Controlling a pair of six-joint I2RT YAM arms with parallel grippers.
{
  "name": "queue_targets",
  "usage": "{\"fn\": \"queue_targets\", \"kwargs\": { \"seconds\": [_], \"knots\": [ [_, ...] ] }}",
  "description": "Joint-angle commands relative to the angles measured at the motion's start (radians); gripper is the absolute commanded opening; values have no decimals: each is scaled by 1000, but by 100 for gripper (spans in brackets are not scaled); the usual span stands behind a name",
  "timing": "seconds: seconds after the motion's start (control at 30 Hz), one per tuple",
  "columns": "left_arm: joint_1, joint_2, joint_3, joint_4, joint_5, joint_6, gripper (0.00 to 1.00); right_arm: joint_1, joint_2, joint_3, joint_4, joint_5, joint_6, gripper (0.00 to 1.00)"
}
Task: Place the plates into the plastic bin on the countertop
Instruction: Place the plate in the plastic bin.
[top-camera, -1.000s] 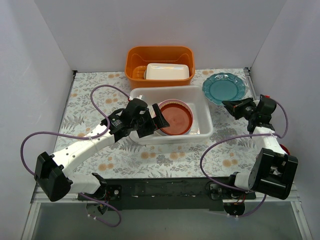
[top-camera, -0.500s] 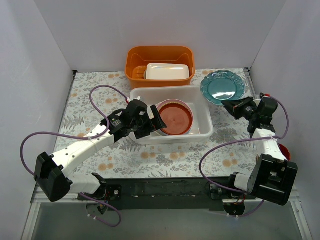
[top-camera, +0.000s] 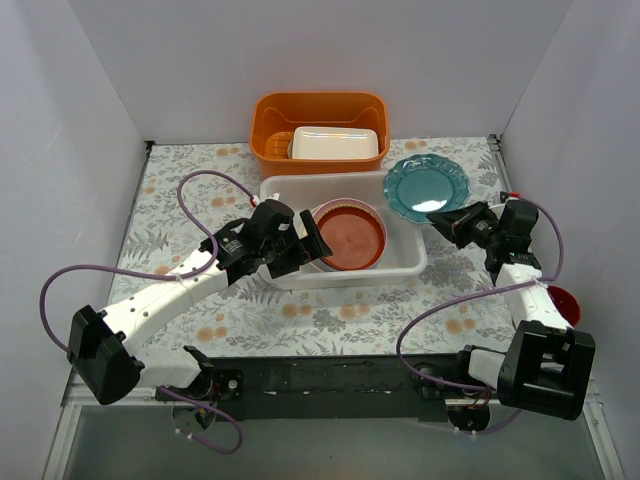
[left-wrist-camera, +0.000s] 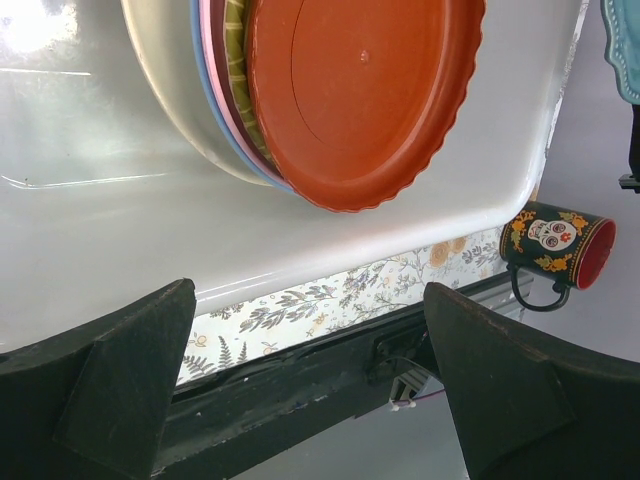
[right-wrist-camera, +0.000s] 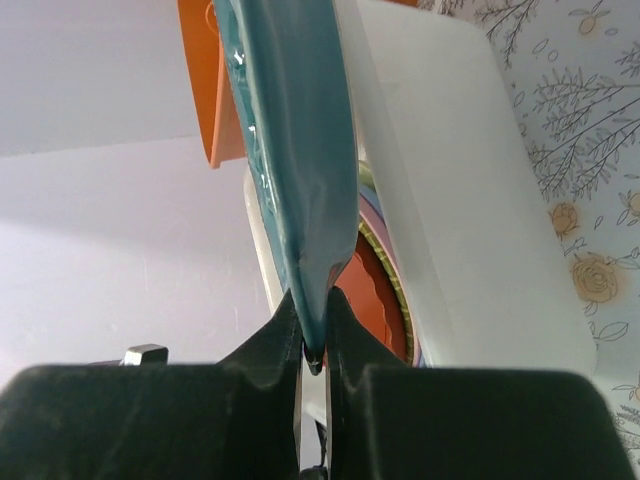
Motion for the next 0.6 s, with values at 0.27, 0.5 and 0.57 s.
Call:
{"fn": "queue_targets", "kwargs": {
  "seconds": [0.27, 0.5, 0.57],
  "knots": [
    [-2, -38, -21, 2, -9, -2, 98, 72, -84, 9, 145, -18, -42, 1],
    [0, -40, -27, 5, -9, -5, 98, 118, -96, 1, 140, -6, -44, 1],
    [-2, -38, -27, 6, -8, -6, 98, 132, -104, 1, 137, 1, -42, 1]
  ]
}}
